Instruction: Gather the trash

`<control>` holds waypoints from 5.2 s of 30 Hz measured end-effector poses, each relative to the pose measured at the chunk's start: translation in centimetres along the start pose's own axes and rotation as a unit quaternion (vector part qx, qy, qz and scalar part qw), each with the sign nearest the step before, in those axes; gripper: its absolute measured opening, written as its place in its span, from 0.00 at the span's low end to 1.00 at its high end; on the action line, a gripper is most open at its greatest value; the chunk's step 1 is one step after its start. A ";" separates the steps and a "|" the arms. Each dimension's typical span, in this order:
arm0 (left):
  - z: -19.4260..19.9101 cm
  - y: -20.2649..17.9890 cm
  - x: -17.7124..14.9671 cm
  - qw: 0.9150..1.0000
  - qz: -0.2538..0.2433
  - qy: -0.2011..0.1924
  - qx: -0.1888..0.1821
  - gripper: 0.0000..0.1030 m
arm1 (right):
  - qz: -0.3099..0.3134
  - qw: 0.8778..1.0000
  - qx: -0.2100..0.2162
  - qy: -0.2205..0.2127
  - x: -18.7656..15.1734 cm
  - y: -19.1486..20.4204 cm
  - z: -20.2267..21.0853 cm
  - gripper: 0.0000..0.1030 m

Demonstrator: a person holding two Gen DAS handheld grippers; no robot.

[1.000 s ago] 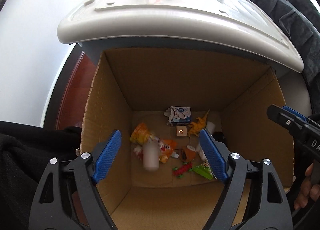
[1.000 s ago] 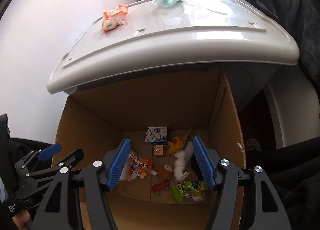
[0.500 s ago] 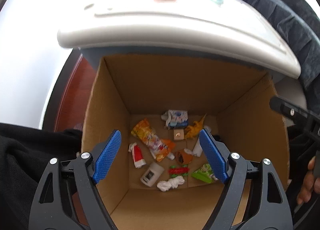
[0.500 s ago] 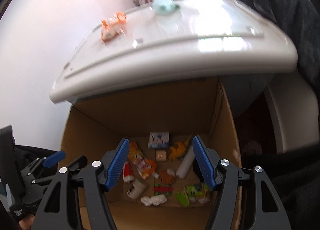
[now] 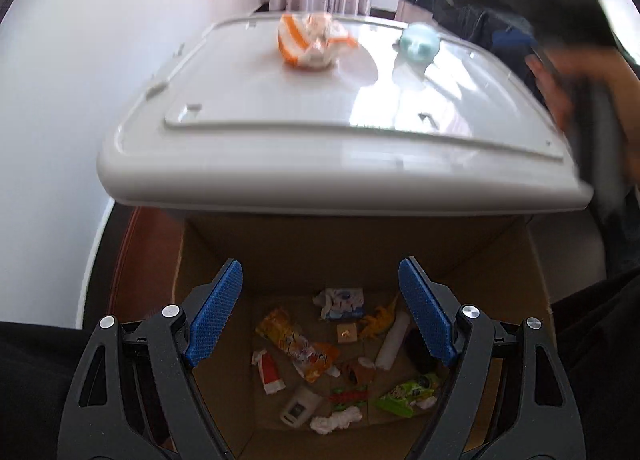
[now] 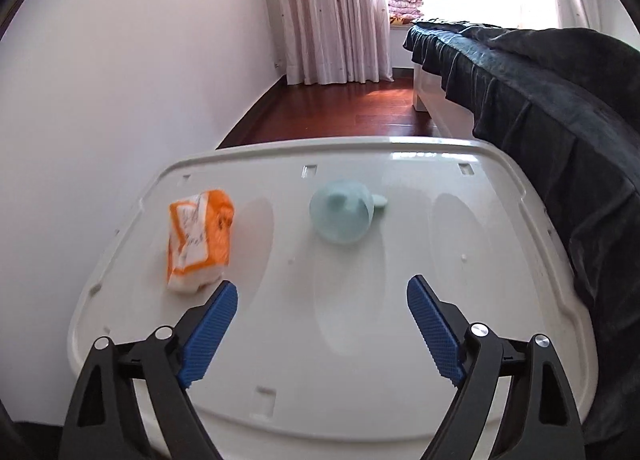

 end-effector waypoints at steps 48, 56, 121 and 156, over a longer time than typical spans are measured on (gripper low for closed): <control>-11.2 0.5 24.1 0.999 0.037 0.008 0.032 0.76 | -0.033 0.999 0.019 0.020 -0.2 -7.9 -2.6 0.59; -15.6 0.1 24.0 0.996 -0.016 -0.008 0.093 0.25 | -0.026 0.999 0.032 0.009 0.1 -7.5 -2.0 0.59; -1.5 1.0 -7.1 0.995 0.013 0.100 0.010 0.32 | 0.006 0.992 0.056 0.110 -25.3 -1.7 11.8 0.61; 4.0 1.3 -3.9 0.998 0.042 -0.041 0.016 0.90 | -0.051 0.998 -0.031 0.014 -23.7 -4.9 14.6 0.95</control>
Point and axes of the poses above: each gripper's, at about its wrist camera, not at the fingertips, and z roughly against the way its jaws point, y to its left, x to its top, the point moved 2 cm from there along -z, roughly the way its jaws point, and after that the axes turned 13 degrees about -x, right-handed, at the moved point
